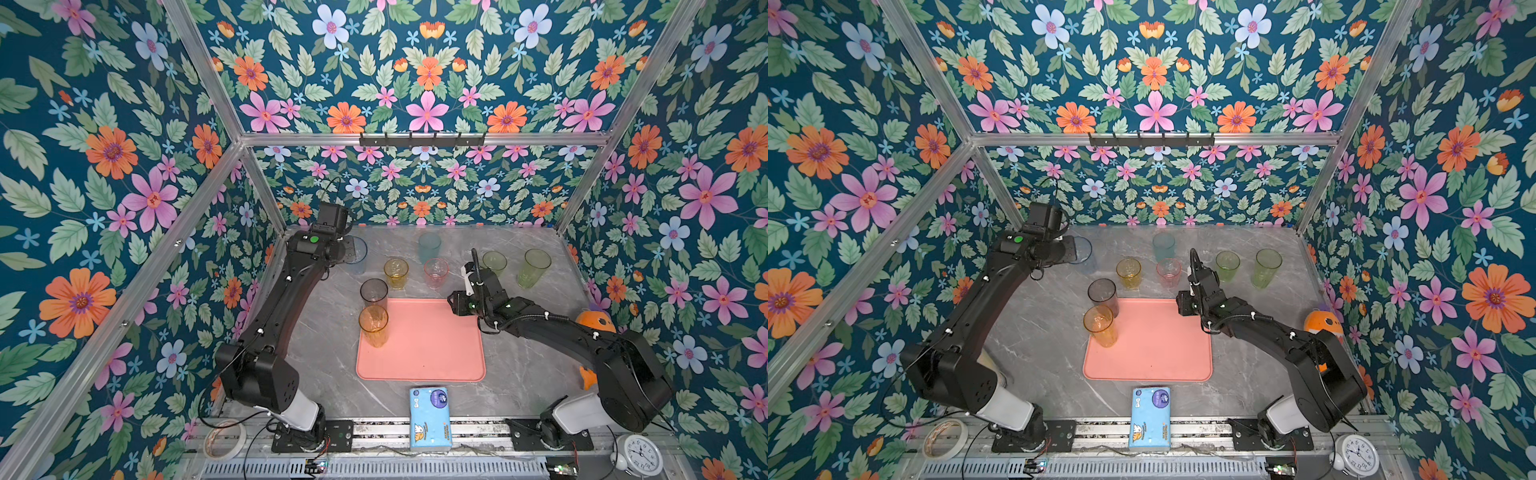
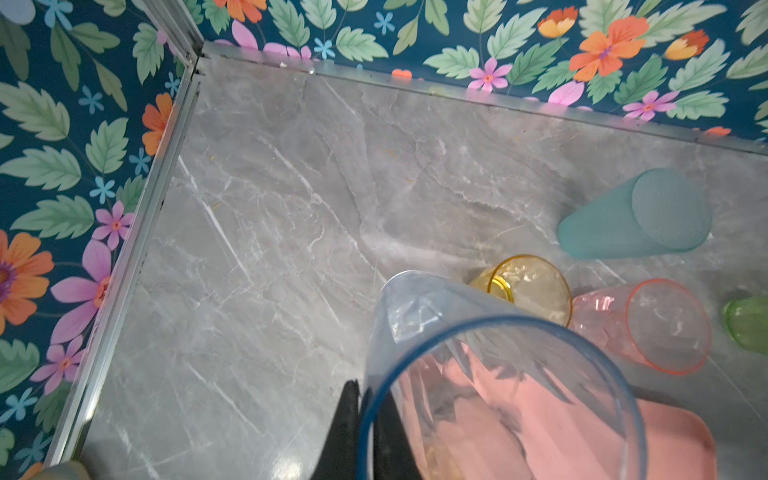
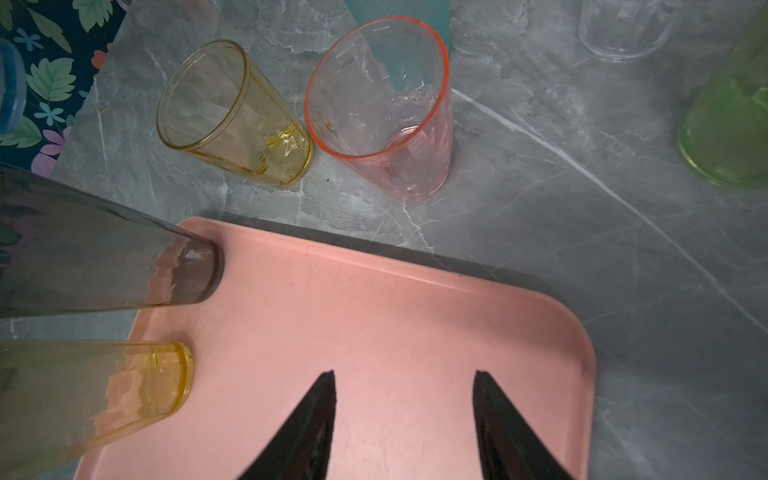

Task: Place the glasses into the tray
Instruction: 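Lift the clear blue-rimmed cup with the left gripper and carry it toward the tray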

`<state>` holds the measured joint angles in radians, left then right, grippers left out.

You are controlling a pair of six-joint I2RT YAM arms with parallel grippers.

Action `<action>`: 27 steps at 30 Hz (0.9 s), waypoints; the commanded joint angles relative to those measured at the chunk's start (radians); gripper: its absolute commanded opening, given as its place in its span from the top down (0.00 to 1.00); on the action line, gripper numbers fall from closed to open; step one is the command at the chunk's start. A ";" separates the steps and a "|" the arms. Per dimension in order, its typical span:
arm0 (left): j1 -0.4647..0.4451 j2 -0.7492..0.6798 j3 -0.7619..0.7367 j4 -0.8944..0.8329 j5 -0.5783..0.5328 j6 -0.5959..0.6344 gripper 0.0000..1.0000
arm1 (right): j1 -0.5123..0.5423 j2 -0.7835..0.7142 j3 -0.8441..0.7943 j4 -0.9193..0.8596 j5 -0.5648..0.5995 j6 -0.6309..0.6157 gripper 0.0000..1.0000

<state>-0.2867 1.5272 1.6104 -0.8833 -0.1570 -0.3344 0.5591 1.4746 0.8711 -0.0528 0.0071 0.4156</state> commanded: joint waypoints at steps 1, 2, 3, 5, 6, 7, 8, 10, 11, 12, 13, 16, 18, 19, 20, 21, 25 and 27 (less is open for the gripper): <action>0.006 -0.058 -0.040 -0.048 -0.024 0.004 1.00 | 0.001 0.010 0.014 -0.001 0.005 0.005 0.46; 0.006 -0.078 -0.056 -0.064 -0.021 0.004 1.00 | 0.002 0.013 0.017 -0.004 0.006 0.006 0.46; 0.007 -0.099 -0.071 -0.078 -0.021 0.000 1.00 | 0.002 0.013 0.017 -0.005 0.009 0.005 0.46; 0.006 -0.141 -0.107 -0.094 -0.027 -0.013 1.00 | 0.000 0.013 0.017 -0.008 0.014 0.004 0.46; 0.007 -0.163 -0.128 -0.099 -0.028 -0.021 1.00 | 0.001 0.010 0.017 -0.010 0.016 0.003 0.46; 0.006 -0.181 -0.143 -0.105 -0.027 -0.021 1.00 | 0.002 0.008 0.017 -0.011 0.020 0.002 0.46; 0.006 -0.197 -0.160 -0.114 -0.028 -0.023 1.00 | 0.001 0.009 0.017 -0.011 0.026 0.001 0.45; 0.006 -0.220 -0.184 -0.140 -0.037 -0.025 1.00 | 0.001 0.006 0.017 -0.014 0.036 -0.003 0.45; 0.006 -0.231 -0.196 -0.154 -0.041 -0.024 1.00 | 0.001 0.006 0.018 -0.016 0.040 -0.005 0.46; 0.006 -0.242 -0.208 -0.167 -0.044 -0.024 1.00 | 0.001 0.006 0.018 -0.018 0.044 -0.007 0.46; 0.005 -0.252 -0.219 -0.177 -0.046 -0.023 1.00 | 0.002 0.006 0.017 -0.019 0.046 -0.007 0.46; 0.006 -0.287 -0.254 -0.217 -0.063 -0.023 1.00 | 0.001 0.007 0.017 -0.019 0.051 -0.011 0.46; 0.006 -0.310 -0.271 -0.243 -0.074 -0.025 1.00 | 0.001 0.009 0.021 -0.023 0.056 -0.016 0.46; 0.005 -0.323 -0.280 -0.256 -0.070 -0.025 1.00 | 0.001 0.009 0.023 -0.027 0.061 -0.017 0.46; 0.005 -0.338 -0.290 -0.268 -0.061 -0.025 1.00 | 0.001 0.010 0.024 -0.029 0.066 -0.020 0.46; 0.005 -0.352 -0.298 -0.279 -0.047 -0.025 1.00 | 0.001 0.009 0.025 -0.032 0.069 -0.021 0.46; 0.001 -0.397 -0.342 -0.319 0.005 -0.013 1.00 | 0.002 0.011 0.026 -0.032 0.073 -0.023 0.45; 0.001 -0.413 -0.375 -0.334 0.025 0.007 1.00 | 0.001 0.013 0.028 -0.033 0.071 -0.023 0.45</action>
<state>-0.2848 1.1301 1.2594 -1.1744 -0.1699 -0.3523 0.5594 1.4837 0.8890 -0.0757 0.0628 0.4042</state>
